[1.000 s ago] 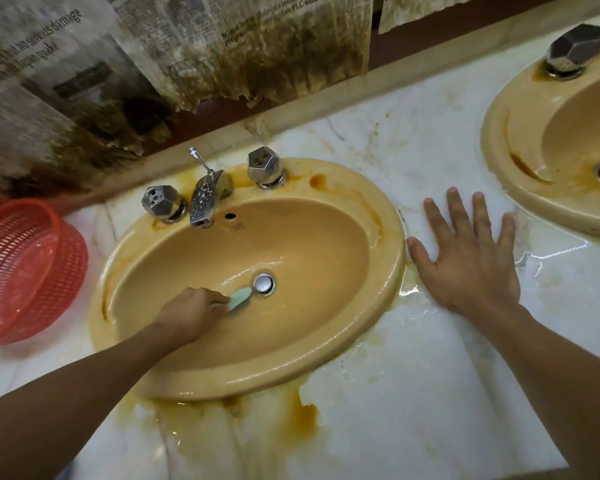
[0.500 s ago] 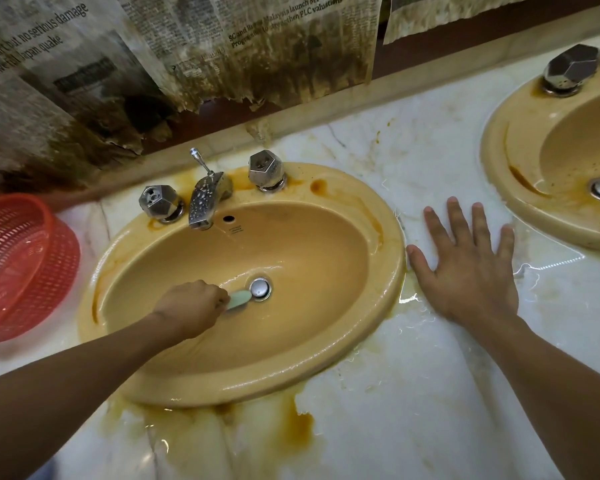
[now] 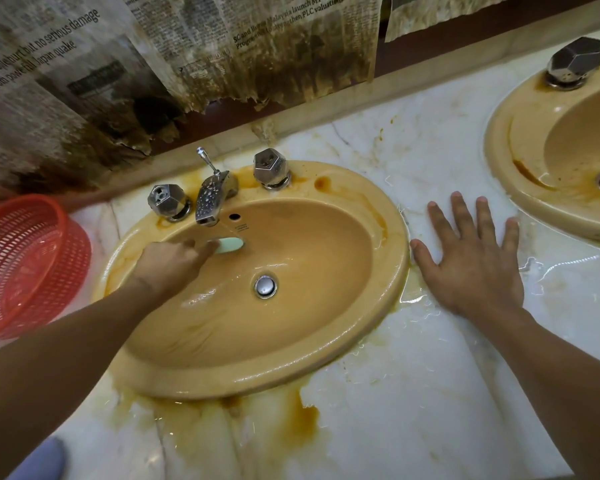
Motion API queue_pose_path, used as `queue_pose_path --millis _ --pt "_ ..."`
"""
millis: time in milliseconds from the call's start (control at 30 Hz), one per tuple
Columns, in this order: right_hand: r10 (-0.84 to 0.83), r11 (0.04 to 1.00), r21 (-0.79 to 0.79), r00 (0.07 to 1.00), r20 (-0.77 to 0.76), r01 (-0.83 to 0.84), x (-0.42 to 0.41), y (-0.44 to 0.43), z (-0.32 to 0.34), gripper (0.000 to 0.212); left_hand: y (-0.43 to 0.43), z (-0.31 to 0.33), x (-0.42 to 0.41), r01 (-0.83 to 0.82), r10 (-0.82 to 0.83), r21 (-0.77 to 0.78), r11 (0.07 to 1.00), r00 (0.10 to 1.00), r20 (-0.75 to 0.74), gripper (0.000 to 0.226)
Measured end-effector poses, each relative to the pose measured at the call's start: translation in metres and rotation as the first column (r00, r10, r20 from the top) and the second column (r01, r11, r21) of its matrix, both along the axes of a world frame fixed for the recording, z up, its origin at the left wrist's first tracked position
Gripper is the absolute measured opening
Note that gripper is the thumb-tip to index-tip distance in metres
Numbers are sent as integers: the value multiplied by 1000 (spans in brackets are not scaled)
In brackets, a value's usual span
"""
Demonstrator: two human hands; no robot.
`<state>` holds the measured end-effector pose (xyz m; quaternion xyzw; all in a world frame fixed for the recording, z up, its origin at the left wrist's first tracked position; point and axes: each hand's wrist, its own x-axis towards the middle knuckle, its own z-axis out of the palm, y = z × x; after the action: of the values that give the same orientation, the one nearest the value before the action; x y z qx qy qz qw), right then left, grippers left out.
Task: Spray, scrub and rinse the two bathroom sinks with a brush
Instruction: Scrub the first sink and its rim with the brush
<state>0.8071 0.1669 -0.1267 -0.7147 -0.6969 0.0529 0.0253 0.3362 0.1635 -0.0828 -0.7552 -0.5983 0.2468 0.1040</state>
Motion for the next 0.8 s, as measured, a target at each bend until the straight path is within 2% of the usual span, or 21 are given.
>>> queue_pose_path --millis 67,133,200,267,333,467,500,533,567,633,667,733,800 --pt "0 1000 1 1000 3 0 0 0 0 76 -11 -1 12 26 -32 -111 994 998 -53 52" --pt "-3 1000 -1 1000 16 3 0 0 0 76 -21 3 15 117 -173 -242 963 959 -226 56" --pt "-4 1000 -6 1000 24 4 0 0 -1 76 -3 21 6 168 -225 -194 966 920 -320 59" --pt "-4 1000 -6 1000 24 4 0 0 0 76 13 40 -4 182 -199 -83 980 924 -326 60" --pt "-4 1000 -4 1000 19 4 0 0 -1 76 14 52 -6 183 -190 -52 982 923 -334 63" --pt "1 1000 -7 1000 9 -1 1 0 0 76 -2 56 2 255 -385 -334 907 823 -417 61" --pt "2 1000 -7 1000 11 -1 0 0 0 77 -2 58 -3 233 -380 -348 908 808 -450 60" --pt "1 1000 -6 1000 11 -1 0 0 0 77 2 63 -7 197 -319 -289 937 819 -477 59" --pt "0 1000 -5 1000 11 0 0 0 0 77 6 67 -12 189 -252 -182 965 863 -438 58" --pt "-2 1000 -3 1000 5 2 0 0 -1 77 5 67 -14 174 -186 -67 983 910 -370 58" --pt "-3 1000 -1 1000 4 3 0 0 0 77 3 64 -13 202 -210 -62 977 909 -360 58" --pt "1 1000 -1 1000 8 -1 0 0 -1 77 -8 53 -9 250 -292 -157 955 875 -387 56" --pt "-1 1000 0 1000 3 1 0 1 -1 77 -11 47 -14 217 -246 -126 968 918 -312 49"
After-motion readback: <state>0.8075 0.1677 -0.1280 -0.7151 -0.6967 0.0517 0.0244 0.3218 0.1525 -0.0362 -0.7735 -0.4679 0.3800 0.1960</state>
